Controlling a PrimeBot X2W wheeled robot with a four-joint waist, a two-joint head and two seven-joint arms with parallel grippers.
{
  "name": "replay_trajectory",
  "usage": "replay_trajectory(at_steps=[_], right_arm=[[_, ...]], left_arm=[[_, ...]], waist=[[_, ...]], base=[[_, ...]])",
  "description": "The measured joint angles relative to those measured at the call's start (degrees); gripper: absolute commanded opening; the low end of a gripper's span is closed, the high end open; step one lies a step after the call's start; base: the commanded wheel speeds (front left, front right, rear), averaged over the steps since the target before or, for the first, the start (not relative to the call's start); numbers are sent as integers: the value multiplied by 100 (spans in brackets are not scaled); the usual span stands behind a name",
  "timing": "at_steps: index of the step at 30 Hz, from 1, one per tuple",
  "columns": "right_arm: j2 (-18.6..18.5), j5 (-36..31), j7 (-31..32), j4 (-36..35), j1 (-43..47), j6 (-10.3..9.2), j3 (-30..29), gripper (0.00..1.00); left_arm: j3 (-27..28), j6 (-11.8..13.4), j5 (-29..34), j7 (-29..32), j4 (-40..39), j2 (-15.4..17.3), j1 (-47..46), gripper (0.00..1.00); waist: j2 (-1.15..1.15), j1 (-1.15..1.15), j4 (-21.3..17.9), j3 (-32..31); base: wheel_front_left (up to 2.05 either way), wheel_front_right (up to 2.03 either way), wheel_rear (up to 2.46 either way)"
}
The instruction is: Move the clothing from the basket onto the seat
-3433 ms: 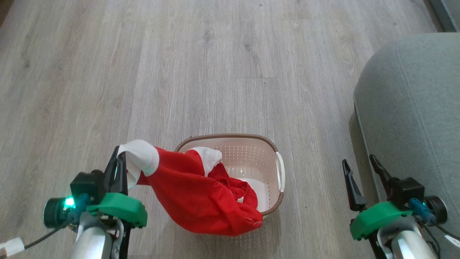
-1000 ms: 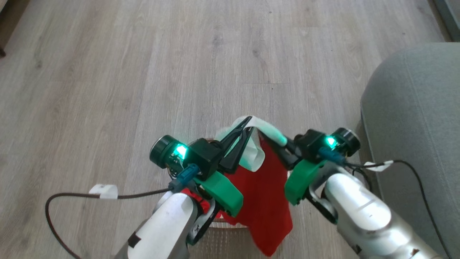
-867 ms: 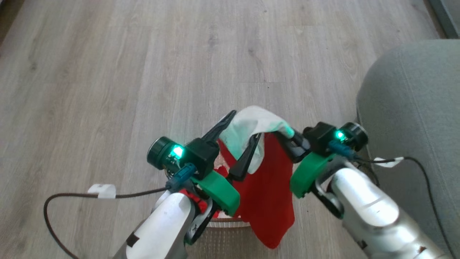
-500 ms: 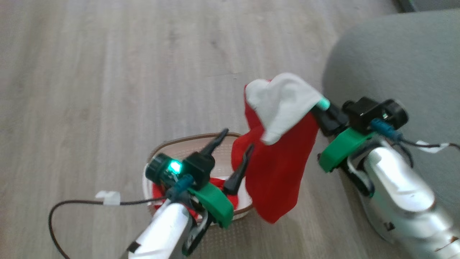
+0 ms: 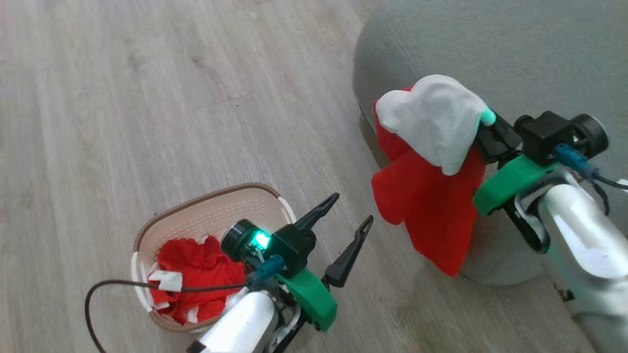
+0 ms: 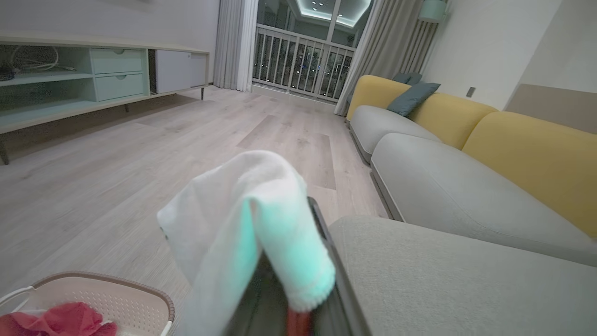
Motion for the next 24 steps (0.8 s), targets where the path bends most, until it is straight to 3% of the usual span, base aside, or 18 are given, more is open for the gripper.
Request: replay_trajectory(at_steps=[10, 16, 21, 24], right_arm=[[-165, 2, 0, -230, 71, 1, -312, 0], [-144, 168, 2, -297, -58, 1, -667, 0], [-226, 153, 97, -58, -1373, 1, -1356, 0], [-601, 64, 331, 137, -2564, 1, -1928, 0]], left_arm=[[-98, 41, 1, 0, -23, -1, -9, 100], [-53, 68, 146, 0, -35, 0, -296, 100], [224, 32, 269, -1, -137, -2, -917, 100], [490, 16, 335, -2, -236, -5, -1128, 100]], waist=[[0, 0, -70, 123], [0, 0, 80, 607], [0, 2, 264, 1338], [0, 2, 433, 1824]], base=[[0, 0, 0], [0, 0, 0], [0, 0, 0], [0, 0, 0]])
